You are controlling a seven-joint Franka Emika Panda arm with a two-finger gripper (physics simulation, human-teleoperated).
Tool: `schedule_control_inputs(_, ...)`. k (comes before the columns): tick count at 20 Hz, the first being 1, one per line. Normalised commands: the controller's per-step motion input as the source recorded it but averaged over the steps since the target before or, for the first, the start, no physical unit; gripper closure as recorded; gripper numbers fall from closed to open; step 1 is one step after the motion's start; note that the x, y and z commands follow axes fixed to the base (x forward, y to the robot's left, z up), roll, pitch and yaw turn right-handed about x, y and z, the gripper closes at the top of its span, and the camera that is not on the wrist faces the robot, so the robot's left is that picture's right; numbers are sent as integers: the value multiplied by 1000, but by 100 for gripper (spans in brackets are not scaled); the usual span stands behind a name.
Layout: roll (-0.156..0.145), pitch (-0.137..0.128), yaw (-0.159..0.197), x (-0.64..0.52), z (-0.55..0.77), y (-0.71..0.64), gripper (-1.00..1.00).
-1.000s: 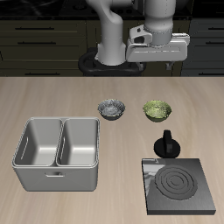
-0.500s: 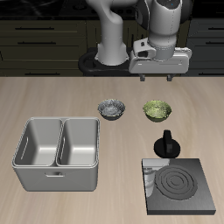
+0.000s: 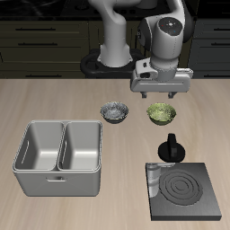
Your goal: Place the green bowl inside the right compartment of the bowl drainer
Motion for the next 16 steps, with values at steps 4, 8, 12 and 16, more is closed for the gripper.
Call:
schedule_control_inputs(4, -8, 33, -32, -145, -333, -26, -100)
schedule_control_inputs(8, -2, 47, -35, -132, -297, -81, -100)
schedule_control_inputs(12, -2, 48, -10, -89, -277, -27, -100)
schedule_control_inputs(16, 8, 26, -1, -59, -229, -26, -100)
